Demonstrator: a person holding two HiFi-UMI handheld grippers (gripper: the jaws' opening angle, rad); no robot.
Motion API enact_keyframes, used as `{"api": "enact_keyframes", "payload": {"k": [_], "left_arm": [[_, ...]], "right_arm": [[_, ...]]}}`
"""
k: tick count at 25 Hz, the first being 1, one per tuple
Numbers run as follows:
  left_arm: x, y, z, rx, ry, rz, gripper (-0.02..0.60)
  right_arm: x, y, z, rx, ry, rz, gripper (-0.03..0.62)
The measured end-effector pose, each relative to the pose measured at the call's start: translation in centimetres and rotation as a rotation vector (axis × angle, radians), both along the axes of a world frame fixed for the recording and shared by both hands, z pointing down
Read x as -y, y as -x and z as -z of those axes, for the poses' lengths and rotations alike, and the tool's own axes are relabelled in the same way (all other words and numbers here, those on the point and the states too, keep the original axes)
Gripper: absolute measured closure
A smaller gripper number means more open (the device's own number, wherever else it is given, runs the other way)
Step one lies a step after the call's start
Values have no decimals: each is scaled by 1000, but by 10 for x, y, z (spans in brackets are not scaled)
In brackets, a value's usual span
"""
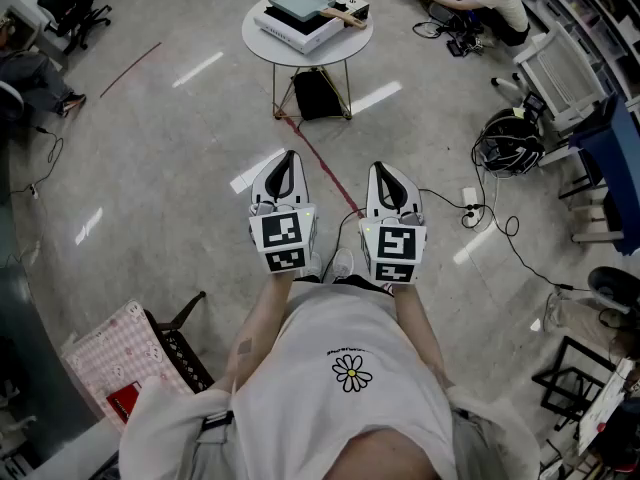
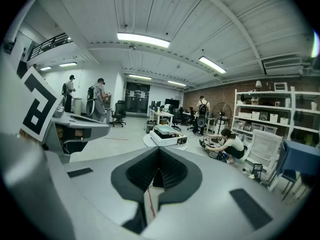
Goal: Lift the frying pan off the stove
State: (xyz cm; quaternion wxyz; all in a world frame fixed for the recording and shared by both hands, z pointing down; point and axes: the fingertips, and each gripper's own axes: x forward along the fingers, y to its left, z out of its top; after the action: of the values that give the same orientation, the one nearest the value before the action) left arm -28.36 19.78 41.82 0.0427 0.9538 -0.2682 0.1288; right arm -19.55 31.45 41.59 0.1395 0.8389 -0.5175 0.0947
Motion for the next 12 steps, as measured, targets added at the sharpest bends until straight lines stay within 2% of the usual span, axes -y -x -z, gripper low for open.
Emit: {"api": "enact_keyframes", "payload": {"k": [8,12], "left_arm": [[1,-8,-5,7,5,15,583],[-2,-16,-8,7,4,22,583]], "right_arm": [[-4,-10,-6,8,14,18,592],[-7,-23,-6,30,-17,17,592]]}}
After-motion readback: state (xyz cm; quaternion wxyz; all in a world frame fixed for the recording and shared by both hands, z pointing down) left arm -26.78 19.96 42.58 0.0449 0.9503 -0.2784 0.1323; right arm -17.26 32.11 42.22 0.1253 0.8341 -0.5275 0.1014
